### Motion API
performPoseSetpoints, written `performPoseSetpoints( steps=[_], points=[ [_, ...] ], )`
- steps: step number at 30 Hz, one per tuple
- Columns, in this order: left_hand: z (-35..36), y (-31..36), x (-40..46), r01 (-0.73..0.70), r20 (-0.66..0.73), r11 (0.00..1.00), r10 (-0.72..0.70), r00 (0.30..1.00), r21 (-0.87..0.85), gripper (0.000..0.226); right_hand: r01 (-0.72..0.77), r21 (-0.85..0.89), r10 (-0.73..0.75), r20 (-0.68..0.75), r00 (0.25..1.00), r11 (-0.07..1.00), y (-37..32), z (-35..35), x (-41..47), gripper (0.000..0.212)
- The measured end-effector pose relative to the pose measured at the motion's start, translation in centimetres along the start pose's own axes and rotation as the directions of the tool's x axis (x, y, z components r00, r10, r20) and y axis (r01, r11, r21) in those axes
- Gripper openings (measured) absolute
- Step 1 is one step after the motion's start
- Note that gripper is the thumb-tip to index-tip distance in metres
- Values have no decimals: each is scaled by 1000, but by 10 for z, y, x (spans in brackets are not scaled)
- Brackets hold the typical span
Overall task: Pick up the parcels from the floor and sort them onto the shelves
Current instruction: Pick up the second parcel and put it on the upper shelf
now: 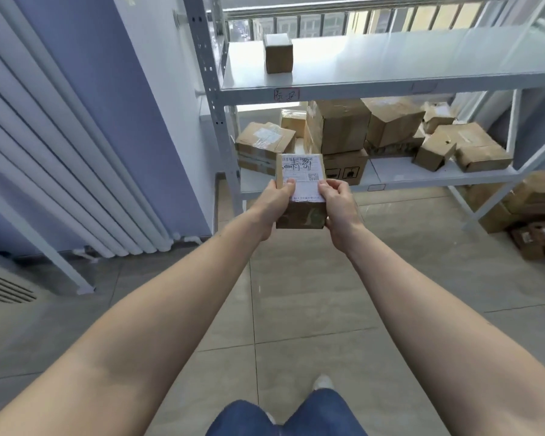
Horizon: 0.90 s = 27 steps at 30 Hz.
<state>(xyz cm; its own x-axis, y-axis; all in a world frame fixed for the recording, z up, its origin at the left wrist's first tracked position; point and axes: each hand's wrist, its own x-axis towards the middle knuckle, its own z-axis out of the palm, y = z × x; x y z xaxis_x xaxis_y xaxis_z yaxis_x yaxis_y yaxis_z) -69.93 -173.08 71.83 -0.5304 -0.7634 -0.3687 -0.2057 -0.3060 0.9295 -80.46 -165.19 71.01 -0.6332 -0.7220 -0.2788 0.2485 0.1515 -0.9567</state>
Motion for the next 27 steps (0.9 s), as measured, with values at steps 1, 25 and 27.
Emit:
performPoseSetpoints(
  steps=[1, 25, 27],
  points=[
    [1, 9, 14, -4, -1, 1000, 4, 1000, -9, 45, 10, 3, -10, 11, 1000, 1000, -8, 1, 15, 29],
    [-19, 217, 220, -258, -189, 966, 255, 948, 8, 50, 244, 50, -249, 174, 953, 968, -195, 75, 245, 33],
    [-25, 233, 225, -289, -178, 957, 286, 942, 9, 47, 270, 59, -276, 162, 947, 961, -209, 84, 251, 31]
  ],
)
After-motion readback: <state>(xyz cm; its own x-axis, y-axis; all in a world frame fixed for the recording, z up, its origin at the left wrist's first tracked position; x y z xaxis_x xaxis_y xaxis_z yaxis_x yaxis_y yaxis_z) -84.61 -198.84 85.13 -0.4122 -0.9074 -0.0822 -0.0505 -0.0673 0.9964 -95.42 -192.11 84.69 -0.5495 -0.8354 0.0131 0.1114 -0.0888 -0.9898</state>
